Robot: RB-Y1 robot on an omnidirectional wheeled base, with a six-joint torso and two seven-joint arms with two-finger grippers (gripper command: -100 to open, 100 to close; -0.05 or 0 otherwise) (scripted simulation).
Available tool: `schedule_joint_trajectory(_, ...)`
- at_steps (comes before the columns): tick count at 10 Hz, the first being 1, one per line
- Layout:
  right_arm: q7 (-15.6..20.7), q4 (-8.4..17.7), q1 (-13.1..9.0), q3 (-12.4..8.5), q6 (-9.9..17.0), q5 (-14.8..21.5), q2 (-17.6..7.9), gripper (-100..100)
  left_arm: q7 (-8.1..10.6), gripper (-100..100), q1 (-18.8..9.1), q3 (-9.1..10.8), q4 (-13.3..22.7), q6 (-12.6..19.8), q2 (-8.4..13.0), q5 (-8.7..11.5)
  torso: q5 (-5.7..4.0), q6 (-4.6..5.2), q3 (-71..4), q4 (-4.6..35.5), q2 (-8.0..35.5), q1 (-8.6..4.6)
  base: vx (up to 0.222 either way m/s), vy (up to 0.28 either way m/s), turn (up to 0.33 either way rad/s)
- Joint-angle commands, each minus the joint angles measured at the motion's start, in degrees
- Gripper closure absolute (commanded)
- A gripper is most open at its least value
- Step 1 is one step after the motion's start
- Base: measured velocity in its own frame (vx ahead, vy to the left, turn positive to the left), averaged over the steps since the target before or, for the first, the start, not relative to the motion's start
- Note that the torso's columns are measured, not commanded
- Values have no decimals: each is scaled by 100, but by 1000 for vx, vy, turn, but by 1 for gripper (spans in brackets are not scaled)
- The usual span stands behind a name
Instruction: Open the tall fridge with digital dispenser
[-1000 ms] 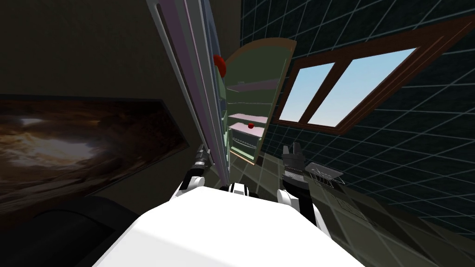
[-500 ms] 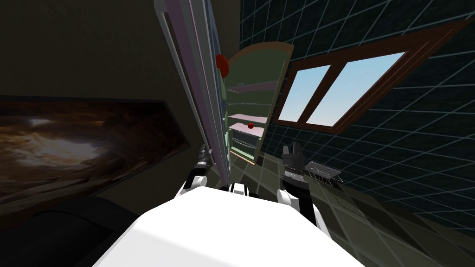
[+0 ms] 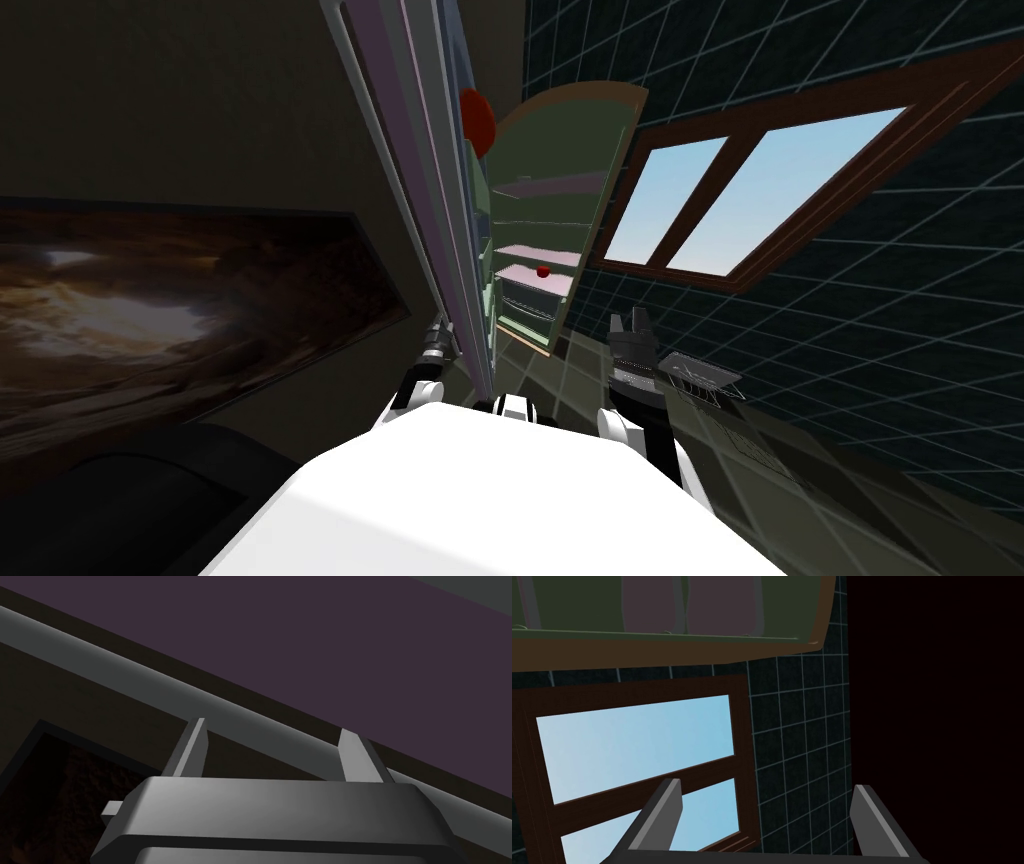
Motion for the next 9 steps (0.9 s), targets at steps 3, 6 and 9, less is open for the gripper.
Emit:
schedule_joint_trajectory(3,0,0,0,-1,0,0,-1,0,79,100,-48,-105,13,-44,112,8,25,-25,7,-20,4,51,-32,114,-59)
schedule_joint_trajectory(6,0,1,0,-3,0,0,-3,0,148,100,-20,-177,-80,-11,247,37,18,-28,12,-15,14,22,-32,232,-65)
schedule_joint_trajectory(9,0,0,0,-2,0,0,-3,0,241,100,17,-272,-203,34,426,75,11,-23,9,-7,11,17,-26,256,-82)
